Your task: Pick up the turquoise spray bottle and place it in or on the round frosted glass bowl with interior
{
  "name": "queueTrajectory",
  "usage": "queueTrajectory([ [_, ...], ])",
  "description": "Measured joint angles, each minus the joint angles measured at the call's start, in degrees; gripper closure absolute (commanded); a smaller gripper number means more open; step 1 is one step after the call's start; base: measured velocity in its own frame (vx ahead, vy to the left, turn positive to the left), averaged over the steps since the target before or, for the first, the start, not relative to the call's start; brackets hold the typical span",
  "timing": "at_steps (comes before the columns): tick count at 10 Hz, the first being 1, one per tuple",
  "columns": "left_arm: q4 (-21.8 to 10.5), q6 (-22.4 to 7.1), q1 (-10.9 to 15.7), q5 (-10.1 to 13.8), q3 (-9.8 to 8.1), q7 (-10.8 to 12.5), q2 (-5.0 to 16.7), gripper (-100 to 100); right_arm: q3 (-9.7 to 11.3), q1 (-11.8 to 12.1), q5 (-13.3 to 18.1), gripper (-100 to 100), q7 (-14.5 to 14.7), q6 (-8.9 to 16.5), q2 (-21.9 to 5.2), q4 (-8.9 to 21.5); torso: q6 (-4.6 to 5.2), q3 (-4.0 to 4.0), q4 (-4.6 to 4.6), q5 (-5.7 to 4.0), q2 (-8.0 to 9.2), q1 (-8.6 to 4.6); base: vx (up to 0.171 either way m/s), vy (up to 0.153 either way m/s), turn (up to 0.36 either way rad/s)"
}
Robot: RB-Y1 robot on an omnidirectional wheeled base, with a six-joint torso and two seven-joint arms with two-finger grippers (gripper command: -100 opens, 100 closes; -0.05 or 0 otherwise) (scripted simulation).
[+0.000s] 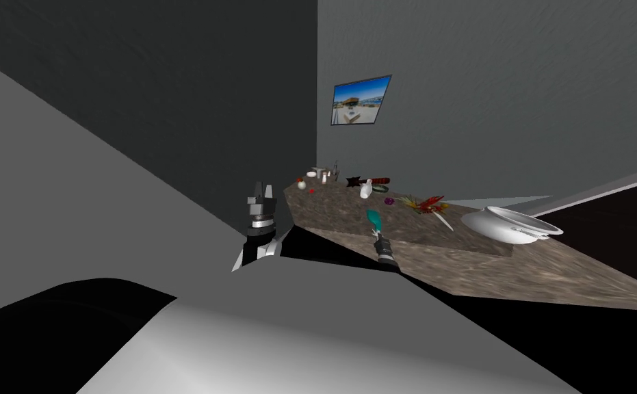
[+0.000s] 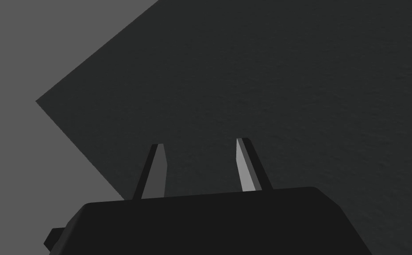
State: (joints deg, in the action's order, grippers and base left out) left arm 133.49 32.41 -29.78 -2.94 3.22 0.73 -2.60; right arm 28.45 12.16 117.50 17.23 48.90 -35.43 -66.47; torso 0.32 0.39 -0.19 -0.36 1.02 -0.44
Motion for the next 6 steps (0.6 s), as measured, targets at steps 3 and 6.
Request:
queueTrajectory([
  [3,0.0,0.0,0.0,0.0,0.00,0.0,0.0,0,-2.1,-2.5,-3.5,100,1.9,-2.4,-3.0,2.8,-0.06,-0.22,-0.05,0.07,-0.43,-0.03,-0.108,-0.056,0.191],
  [6,0.0,0.0,0.0,0.0,-0.01,0.0,0.0,0,-3.8,-6.0,-5.0,100,2.4,-3.9,-4.5,7.8,-0.14,-0.56,-0.18,0.06,-1.00,-0.11,-0.007,-0.081,0.193],
])
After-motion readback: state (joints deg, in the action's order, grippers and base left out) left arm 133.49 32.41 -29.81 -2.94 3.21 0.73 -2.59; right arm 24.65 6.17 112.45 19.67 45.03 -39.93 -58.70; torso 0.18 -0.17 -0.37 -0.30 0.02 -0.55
